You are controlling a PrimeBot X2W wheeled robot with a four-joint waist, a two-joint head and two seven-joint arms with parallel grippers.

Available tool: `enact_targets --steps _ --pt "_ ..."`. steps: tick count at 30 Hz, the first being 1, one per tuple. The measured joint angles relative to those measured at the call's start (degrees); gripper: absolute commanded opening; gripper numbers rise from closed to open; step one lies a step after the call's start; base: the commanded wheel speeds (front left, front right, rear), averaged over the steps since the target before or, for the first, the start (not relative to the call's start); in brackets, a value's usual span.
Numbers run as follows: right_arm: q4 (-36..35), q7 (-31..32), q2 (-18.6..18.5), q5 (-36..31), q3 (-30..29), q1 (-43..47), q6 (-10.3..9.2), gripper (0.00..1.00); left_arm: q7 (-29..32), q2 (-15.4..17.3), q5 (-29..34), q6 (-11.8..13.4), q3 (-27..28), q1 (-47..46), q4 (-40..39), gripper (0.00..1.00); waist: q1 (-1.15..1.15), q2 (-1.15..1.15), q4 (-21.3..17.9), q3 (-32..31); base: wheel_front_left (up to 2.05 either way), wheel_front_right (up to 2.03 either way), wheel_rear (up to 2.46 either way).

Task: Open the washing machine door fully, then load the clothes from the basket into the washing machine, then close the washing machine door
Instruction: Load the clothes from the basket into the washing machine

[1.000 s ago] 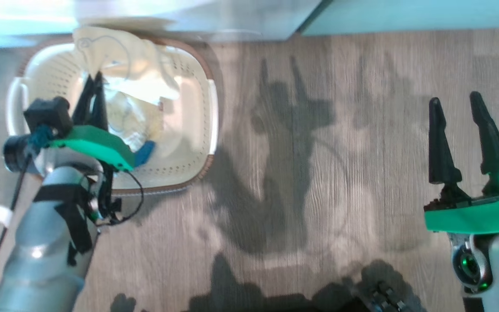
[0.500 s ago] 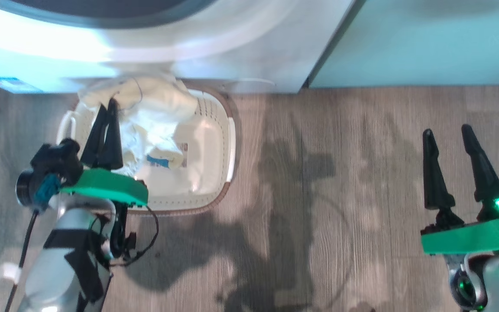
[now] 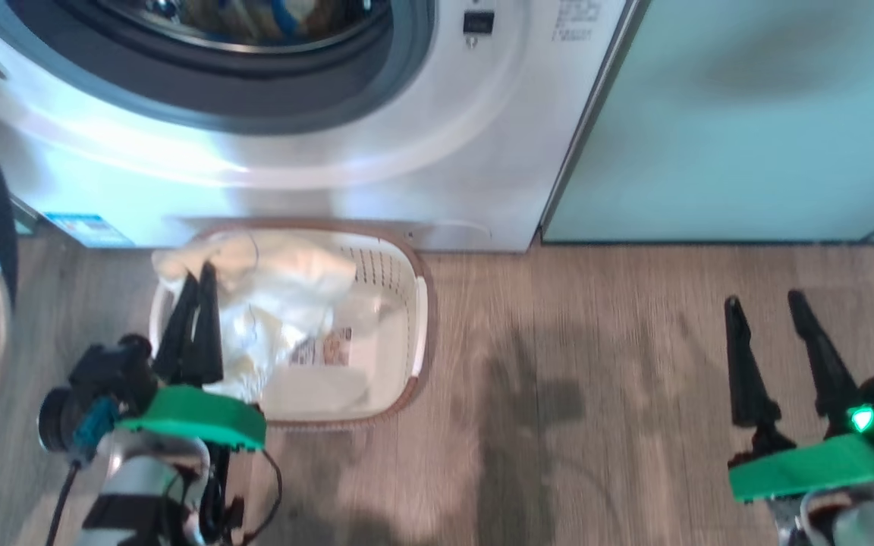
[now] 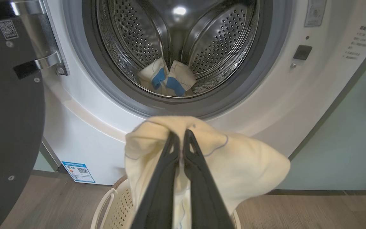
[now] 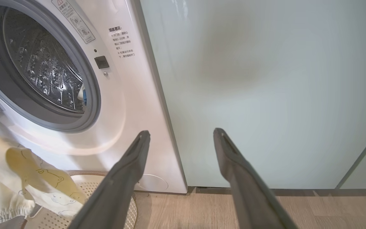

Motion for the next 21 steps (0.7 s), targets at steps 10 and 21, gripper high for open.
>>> enact_targets --steps 10,21 --pt "1.55 0.00 0.00 -0.03 0.18 4.80 0.00 1.00 2.38 0.19 -0.01 0.56 -0.89 7.08 -3.26 0.00 0.00 0.00 1.18 -7.87 0.00 0.00 0.00" --pt "2.32 0.01 0.02 -0.44 0.47 8.06 0.00 1.00 3.47 0.35 -0.59 0.99 -1.18 11.13 -4.30 0.00 0.00 0.00 2.27 -13.48 0.00 0.00 0.00"
